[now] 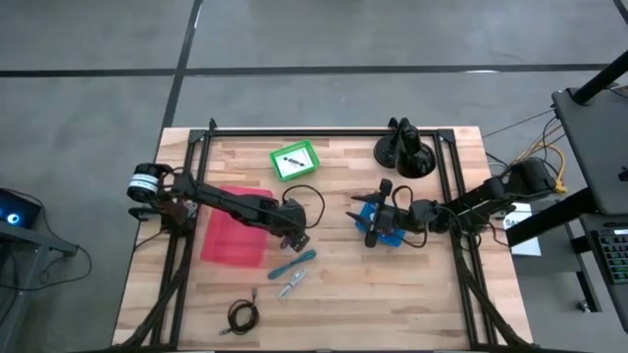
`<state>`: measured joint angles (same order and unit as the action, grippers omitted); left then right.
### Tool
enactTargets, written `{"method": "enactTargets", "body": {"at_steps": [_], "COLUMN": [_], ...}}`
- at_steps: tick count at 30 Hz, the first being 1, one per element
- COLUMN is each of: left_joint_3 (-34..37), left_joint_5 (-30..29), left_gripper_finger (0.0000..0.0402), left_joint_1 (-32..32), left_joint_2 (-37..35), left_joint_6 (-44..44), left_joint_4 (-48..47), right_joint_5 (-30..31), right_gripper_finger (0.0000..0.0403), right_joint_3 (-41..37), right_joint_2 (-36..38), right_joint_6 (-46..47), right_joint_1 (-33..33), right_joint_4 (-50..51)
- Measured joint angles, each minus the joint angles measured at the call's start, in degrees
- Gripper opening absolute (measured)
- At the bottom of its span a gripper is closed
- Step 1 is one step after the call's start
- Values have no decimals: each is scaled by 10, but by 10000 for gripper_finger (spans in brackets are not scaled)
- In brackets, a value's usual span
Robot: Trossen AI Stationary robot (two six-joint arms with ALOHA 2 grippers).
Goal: Pick and place items into bin
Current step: Put the dark blue charger cable into the pink bin
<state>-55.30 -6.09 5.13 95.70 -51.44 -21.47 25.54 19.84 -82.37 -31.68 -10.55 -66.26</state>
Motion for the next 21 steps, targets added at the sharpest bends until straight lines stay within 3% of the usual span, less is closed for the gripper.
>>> {"method": "enactTargets", "body": {"at_steps": [10, 21], "left_joint_3": [-2, 1], "left_joint_5": [-90, -94], "left_gripper_finger": [248, 248], "left_joint_1": [-36, -53], "left_joint_2": [1, 47], "left_joint_6": [28, 45], "left_joint_4": [0, 39], "right_joint_5": [0, 0], "right_gripper_finger": [196, 196], "right_joint_3": [0, 0], "right_joint_2": [0, 0], "right_joint_6": [0, -2], "right_joint_1": [0, 0], "right_joint_4": [0, 0]}}
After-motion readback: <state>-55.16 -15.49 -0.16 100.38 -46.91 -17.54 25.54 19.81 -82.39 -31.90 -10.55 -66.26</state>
